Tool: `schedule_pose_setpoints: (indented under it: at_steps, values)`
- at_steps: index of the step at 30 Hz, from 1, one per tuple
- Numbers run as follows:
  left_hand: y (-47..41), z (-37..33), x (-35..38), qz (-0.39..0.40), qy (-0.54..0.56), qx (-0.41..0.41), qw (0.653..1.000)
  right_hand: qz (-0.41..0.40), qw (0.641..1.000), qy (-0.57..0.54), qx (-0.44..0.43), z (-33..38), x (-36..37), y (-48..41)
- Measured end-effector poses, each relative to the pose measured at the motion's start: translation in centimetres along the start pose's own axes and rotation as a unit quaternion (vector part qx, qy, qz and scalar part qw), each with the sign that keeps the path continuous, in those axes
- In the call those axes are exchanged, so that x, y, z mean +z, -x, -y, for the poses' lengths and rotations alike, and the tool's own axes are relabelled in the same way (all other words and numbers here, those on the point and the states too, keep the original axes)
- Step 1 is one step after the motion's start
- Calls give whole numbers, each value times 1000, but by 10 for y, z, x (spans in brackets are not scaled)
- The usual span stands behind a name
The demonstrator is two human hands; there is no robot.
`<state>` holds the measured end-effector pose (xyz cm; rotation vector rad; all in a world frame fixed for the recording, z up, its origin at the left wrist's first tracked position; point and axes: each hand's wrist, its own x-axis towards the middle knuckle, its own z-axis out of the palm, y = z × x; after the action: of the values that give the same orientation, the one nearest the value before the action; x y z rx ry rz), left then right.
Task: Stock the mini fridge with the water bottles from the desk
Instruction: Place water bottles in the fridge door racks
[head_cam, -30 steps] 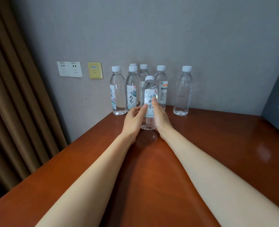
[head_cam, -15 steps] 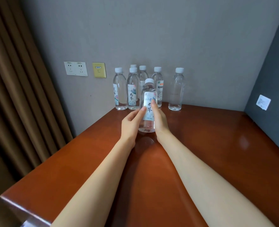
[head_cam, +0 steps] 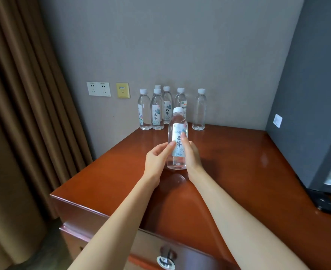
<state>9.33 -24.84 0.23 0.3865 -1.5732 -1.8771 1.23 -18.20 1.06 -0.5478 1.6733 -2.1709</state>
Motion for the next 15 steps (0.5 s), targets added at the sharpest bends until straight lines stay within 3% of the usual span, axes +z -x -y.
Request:
schedule_pose_setpoints:
  at_steps: [15]
  values:
    - [83,-11,22,70,-33,30,997,-69,996,52,-30,9,-34,79]
